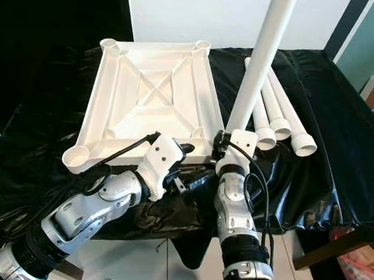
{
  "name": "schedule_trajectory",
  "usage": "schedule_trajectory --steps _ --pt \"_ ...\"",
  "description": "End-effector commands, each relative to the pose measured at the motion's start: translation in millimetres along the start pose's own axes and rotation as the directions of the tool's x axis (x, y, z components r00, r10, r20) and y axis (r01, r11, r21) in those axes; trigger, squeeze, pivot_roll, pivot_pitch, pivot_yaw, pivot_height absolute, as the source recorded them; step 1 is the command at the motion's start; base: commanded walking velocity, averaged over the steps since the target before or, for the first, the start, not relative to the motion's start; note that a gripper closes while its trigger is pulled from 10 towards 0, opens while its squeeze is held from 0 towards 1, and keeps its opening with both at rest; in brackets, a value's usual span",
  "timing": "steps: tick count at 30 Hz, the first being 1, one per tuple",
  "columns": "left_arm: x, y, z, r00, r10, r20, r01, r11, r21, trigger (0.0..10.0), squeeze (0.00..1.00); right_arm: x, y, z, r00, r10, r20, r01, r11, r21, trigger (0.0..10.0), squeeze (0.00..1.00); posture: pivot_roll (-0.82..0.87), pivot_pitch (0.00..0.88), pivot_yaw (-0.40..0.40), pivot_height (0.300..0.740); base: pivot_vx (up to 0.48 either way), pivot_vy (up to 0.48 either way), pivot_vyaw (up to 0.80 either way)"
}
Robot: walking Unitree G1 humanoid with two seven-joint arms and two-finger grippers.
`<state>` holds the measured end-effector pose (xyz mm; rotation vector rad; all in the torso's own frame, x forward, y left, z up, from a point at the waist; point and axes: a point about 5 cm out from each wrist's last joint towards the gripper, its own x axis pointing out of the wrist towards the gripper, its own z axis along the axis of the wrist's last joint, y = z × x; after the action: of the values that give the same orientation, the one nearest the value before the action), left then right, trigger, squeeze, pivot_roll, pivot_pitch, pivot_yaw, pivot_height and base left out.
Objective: Building children table
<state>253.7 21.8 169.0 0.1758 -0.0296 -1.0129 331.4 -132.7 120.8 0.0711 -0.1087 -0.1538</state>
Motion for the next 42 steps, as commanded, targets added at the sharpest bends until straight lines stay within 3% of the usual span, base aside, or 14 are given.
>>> schedule_trajectory --steps 1,9,12,13,14,19,25,27,42 --pt "-0.8 -6.2 -2 0.988 -0.154 -0.021 0.155 0.988 0.01 10.0 0.0 -1.0 -5.5 -2 1.0 -0.013 -0.006 0.013 1.0 0.008 10.0 1.0 -0.04 0.052 0.008 0.74 0.0 0.0 0.0" --pt "-0.4 -5.6 -2 0.989 -0.148 -0.021 0.148 0.989 0.01 10.0 0.0 1.4 -17.7 1 1.0 0.013 0.009 -0.013 1.0 -0.011 10.0 1.0 -0.04 0.057 0.009 0.74 0.0 0.0 0.0" --pt "-0.7 -5.3 -2 0.989 -0.147 -0.022 0.147 0.989 0.01 10.0 0.0 4.5 -21.3 3 0.996 0.088 0.011 -0.088 0.996 0.004 10.0 1.0 -0.04 0.061 0.013 0.74 0.0 0.0 0.0" --pt "-1.0 -5.3 -2 0.989 -0.148 -0.022 0.148 0.989 0.009 10.0 0.0 5.4 -22.1 5 0.992 0.126 0.018 -0.126 0.992 0.001 10.0 0.25 -0.04 0.063 0.016 0.74 0.0 0.0 0.0" --pt "-1.3 -5.3 -2 0.989 -0.149 -0.023 0.15 0.989 0.008 10.0 0.0 6.1 -22.7 6 0.987 0.156 0.022 -0.157 0.988 0.0 10.0 0.0 -0.05 0.064 0.017 0.74 0.0 0.0 0.0" --pt "-1.8 -5.0 -3 0.988 -0.153 -0.027 0.154 0.988 0.009 10.0 0.0 9.1 -24.8 11 0.958 0.284 0.029 -0.284 0.959 -0.014 10.0 0.0 -0.05 0.066 0.02 0.74 0.0 0.0 0.0" --pt "-2.0 -5.3 -3 0.987 -0.156 -0.027 0.156 0.988 0.008 10.0 0.0 10.8 -28.1 14 0.936 0.35 0.028 -0.349 0.937 -0.03 10.0 0.0 -0.05 0.069 0.024 0.74 0.0 0.0 0.0" --pt "-2.5 -7.4 -3 0.987 -0.161 -0.027 0.161 0.987 0.004 10.0 0.0 12.5 -34.0 15 0.912 0.411 0.018 -0.41 0.911 -0.045 10.0 0.0 -0.05 0.072 0.025 0.74 0.0 0.0 0.0" --pt "-2.6 -9.1 -3 0.985 -0.168 -0.029 0.168 0.986 -0.003 10.0 0.0 10.5 -38.4 14 0.849 0.528 -0.022 -0.528 0.846 -0.076 10.0 0.0 -0.06 0.072 0.032 0.74 0.0 0.0 0.0"
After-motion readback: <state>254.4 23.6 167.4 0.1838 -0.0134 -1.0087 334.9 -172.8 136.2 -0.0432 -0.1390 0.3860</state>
